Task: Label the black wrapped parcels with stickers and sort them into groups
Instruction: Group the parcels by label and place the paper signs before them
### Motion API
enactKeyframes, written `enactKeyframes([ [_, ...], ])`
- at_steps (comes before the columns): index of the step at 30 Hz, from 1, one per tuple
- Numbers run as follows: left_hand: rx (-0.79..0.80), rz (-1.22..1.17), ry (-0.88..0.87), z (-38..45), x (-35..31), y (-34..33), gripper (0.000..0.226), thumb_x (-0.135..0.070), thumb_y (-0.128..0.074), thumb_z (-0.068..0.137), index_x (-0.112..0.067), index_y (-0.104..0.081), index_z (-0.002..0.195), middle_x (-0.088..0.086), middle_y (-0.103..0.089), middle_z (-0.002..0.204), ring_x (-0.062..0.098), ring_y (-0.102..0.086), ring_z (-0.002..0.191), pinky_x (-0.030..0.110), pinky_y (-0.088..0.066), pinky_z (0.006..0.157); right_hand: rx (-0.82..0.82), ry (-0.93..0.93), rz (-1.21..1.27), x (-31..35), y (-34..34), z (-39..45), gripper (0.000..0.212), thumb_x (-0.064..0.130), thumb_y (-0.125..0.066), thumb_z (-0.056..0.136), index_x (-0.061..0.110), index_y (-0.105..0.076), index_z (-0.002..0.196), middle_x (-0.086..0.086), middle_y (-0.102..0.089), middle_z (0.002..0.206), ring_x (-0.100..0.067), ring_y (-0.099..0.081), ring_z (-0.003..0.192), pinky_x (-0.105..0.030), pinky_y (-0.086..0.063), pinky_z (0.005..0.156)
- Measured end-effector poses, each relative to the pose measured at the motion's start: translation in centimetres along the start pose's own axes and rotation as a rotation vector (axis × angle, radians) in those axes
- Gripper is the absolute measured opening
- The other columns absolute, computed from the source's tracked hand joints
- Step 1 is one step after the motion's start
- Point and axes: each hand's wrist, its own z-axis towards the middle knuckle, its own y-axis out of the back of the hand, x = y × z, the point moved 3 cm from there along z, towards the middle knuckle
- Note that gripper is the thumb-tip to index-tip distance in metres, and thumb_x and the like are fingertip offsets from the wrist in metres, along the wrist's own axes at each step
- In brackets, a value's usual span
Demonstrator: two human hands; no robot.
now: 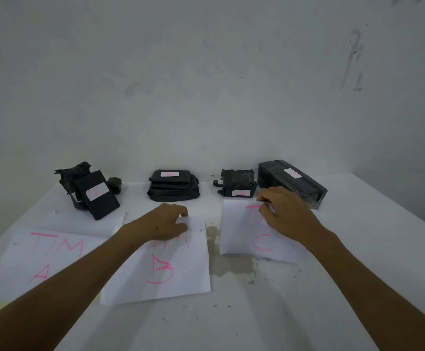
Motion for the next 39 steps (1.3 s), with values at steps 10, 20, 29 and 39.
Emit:
enactKeyframes([
  [10,0.2,0.042,0.078,0.2,1.1,-1.2,0.035,-0.029,-0.048,0.103,-0.02,-0.059,0.135,0.003,-0.051,0.145,0.022,-0.049,0.13,0.031,-0.037,0.105,0.004,-0.091,-0.071,0.7,-0.1,0.5,0.017,0.019,-0.05,0.1,0.021,-0.045,0.084,0.012,-0.044,0.062,-0.006,-0.042,0.055,-0.018,-0.028,0.055],
  [20,0.15,-0.034,0.01,-0.6,2.6,-4.4,0.024,-0.017,-0.059,0.096,-0.025,-0.066,0.118,0.0,-0.062,0.104,0.014,-0.055,0.094,0.023,-0.041,0.082,0.525,-0.269,-0.128,-1.0,-7.1,-1.0,0.02,0.023,-0.046,0.102,0.021,-0.057,0.12,-0.003,-0.058,0.124,-0.023,-0.053,0.115,-0.042,-0.044,0.1],
  [29,0.097,-0.016,0.017,1.6,2.0,-5.3,0.017,-0.024,-0.062,0.094,-0.02,-0.069,0.108,-0.01,-0.055,0.096,0.013,-0.057,0.095,0.03,-0.051,0.089,0.461,-0.252,-0.042,-1.9,-10.0,-0.9,0.025,0.017,-0.046,0.102,0.022,-0.057,0.124,-0.001,-0.058,0.127,-0.022,-0.05,0.121,-0.043,-0.04,0.106],
  [39,-0.041,-0.586,0.172,9.8,-2.4,-5.3,0.036,-0.039,-0.06,0.098,-0.018,-0.054,0.127,-0.004,-0.065,0.109,0.014,-0.066,0.089,0.022,-0.05,0.067,0.192,-0.55,0.426,-6.3,-11.3,3.9,0.058,0.027,-0.067,0.096,0.01,-0.038,0.143,-0.016,-0.048,0.143,-0.03,-0.051,0.128,-0.034,-0.045,0.097],
])
